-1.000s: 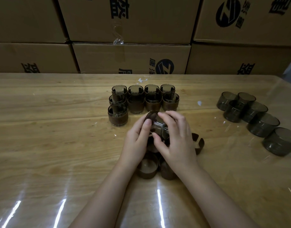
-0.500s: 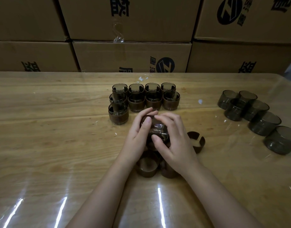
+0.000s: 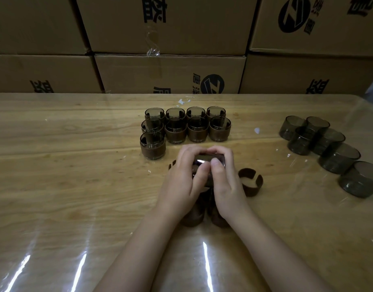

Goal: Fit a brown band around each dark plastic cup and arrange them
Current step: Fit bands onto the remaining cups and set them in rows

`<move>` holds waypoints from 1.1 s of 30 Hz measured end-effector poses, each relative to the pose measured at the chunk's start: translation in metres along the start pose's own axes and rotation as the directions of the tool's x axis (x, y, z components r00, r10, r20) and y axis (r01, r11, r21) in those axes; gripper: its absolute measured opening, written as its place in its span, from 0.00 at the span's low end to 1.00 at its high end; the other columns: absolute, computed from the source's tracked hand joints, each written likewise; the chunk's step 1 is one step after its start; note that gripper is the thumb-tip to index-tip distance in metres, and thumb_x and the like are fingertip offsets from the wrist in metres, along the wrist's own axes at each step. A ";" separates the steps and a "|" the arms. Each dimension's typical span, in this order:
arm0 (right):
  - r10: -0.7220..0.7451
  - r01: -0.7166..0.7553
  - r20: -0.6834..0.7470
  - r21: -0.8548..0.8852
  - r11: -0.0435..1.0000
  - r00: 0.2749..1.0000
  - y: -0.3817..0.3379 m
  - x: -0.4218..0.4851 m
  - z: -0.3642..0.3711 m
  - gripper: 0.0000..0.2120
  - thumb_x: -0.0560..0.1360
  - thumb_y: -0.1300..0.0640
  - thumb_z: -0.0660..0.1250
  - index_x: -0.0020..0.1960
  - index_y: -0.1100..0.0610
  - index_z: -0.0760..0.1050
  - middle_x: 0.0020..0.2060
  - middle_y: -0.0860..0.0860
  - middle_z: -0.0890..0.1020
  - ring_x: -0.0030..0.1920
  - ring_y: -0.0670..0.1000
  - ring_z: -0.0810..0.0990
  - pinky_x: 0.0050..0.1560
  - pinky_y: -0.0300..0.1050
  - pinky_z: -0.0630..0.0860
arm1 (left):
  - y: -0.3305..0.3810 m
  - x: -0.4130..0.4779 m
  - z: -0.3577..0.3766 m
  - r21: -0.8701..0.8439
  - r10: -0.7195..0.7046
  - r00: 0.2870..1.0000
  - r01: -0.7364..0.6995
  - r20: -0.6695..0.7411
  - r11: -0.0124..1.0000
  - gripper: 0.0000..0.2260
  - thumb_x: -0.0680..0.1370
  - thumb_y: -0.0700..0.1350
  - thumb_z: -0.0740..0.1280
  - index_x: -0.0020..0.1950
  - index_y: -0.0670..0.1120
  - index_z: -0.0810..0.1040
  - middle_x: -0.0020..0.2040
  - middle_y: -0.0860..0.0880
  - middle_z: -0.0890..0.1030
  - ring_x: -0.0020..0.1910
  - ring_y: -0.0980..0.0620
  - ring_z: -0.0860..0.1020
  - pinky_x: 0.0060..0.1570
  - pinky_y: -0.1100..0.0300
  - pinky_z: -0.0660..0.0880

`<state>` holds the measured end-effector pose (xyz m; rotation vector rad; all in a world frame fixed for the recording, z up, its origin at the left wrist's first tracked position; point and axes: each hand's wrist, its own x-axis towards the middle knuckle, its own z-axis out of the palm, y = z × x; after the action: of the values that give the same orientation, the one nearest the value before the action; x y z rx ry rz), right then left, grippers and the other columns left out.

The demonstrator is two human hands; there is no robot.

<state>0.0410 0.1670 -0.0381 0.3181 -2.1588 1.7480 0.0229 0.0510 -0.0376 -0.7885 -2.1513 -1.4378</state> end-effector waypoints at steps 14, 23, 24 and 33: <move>0.233 -0.284 -0.193 -0.302 0.910 0.953 0.022 0.023 -0.045 0.07 0.81 0.51 0.59 0.56 0.48 0.74 0.41 0.45 0.80 0.37 0.42 0.78 0.36 0.39 0.74 | -0.017 0.017 -0.014 -0.896 -0.650 0.760 0.296 0.011 0.331 0.14 0.73 0.50 0.64 0.57 0.47 0.72 0.55 0.43 0.80 0.50 0.47 0.84 0.43 0.53 0.80; 0.177 -0.069 0.037 -0.829 0.554 0.984 0.024 0.021 -0.051 0.17 0.80 0.61 0.58 0.62 0.47 0.76 0.62 0.43 0.77 0.63 0.48 0.71 0.64 0.46 0.60 | -0.011 0.016 -0.026 -0.977 -0.637 0.762 0.203 0.112 0.071 0.21 0.71 0.45 0.67 0.63 0.43 0.72 0.58 0.40 0.79 0.54 0.42 0.81 0.47 0.53 0.81; 0.197 -0.087 0.031 -0.823 0.562 0.980 0.022 0.021 -0.051 0.17 0.80 0.61 0.57 0.62 0.47 0.76 0.62 0.44 0.77 0.63 0.48 0.72 0.65 0.46 0.60 | -0.012 0.016 -0.026 -0.977 -0.640 0.760 0.202 0.115 0.064 0.18 0.71 0.45 0.67 0.61 0.44 0.74 0.57 0.40 0.79 0.55 0.42 0.81 0.47 0.52 0.81; 0.215 -0.262 -0.156 -0.700 0.664 0.964 0.026 0.023 -0.054 0.18 0.79 0.64 0.59 0.67 0.56 0.74 0.64 0.49 0.76 0.61 0.53 0.75 0.56 0.42 0.72 | -0.015 0.015 -0.022 -0.885 -0.670 0.741 0.336 0.037 0.323 0.24 0.68 0.64 0.67 0.56 0.50 0.80 0.51 0.50 0.84 0.46 0.56 0.81 0.41 0.63 0.75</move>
<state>0.0167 0.2258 -0.0427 -0.2378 -2.7181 0.8422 0.0029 0.0298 -0.0303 0.0081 -1.3080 -2.8520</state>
